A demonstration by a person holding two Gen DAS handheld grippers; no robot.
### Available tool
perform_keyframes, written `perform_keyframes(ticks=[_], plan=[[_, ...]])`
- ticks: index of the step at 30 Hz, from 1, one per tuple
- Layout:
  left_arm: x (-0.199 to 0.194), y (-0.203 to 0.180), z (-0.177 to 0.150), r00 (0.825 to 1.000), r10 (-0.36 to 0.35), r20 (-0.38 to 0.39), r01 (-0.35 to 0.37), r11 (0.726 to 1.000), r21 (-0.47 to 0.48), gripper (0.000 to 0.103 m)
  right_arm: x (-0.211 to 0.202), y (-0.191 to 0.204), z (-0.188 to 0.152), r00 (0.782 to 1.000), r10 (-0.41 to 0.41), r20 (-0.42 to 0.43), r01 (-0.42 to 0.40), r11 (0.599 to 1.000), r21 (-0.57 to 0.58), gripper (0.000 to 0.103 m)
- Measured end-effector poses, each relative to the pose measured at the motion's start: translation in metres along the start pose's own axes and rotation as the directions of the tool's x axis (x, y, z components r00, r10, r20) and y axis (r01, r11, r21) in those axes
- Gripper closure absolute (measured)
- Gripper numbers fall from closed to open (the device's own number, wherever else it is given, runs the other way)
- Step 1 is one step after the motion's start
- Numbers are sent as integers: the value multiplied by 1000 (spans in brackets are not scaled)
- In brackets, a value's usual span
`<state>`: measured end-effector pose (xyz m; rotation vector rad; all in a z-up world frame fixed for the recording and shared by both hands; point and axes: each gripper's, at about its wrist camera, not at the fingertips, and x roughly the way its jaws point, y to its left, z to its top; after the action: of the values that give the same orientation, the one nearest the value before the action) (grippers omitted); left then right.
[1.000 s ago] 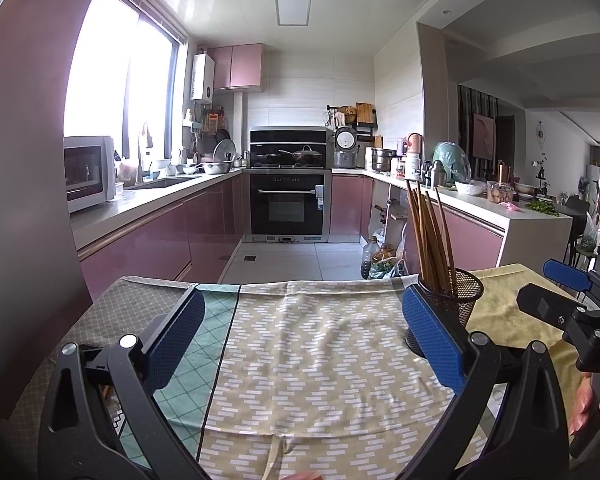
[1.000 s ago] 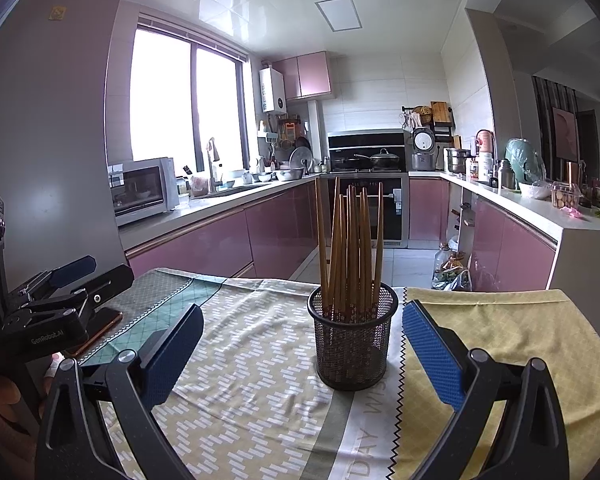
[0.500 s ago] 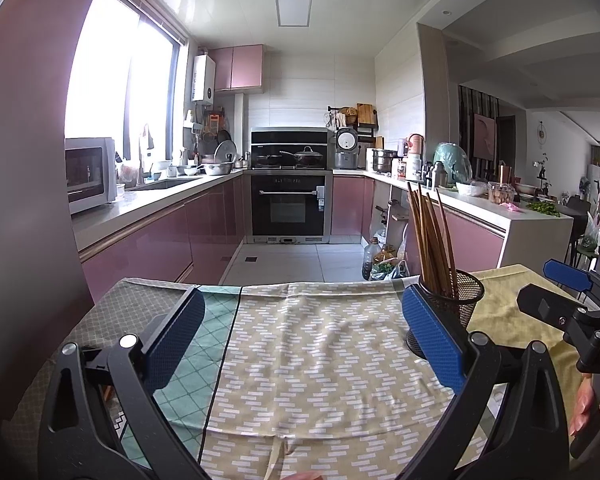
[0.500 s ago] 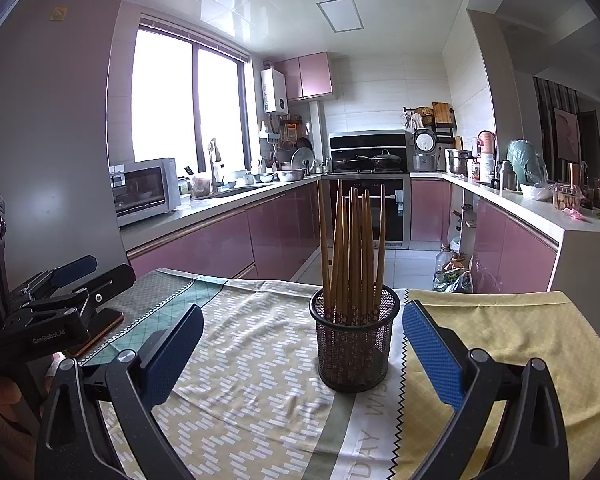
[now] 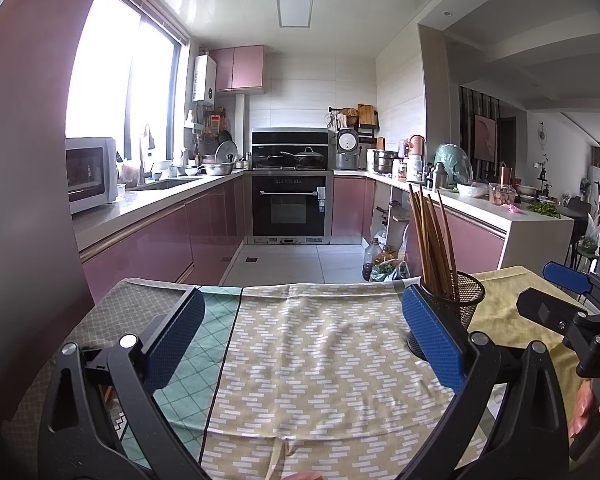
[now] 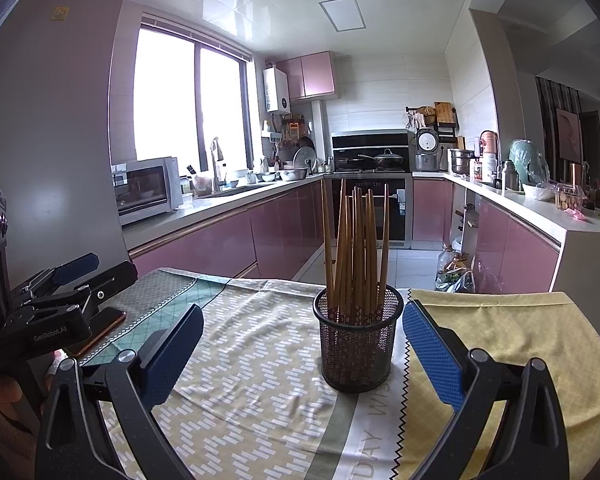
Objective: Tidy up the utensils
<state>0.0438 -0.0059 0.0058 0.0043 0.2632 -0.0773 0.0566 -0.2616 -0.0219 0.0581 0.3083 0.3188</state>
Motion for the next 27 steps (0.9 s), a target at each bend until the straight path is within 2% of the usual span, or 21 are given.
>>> perform_keyframes(ticks=[27], plan=[[-2, -2, 0, 1000, 1, 5, -1, 1000, 1, 6, -1, 0, 0, 1000, -3, 0, 3, 1000, 1, 6]])
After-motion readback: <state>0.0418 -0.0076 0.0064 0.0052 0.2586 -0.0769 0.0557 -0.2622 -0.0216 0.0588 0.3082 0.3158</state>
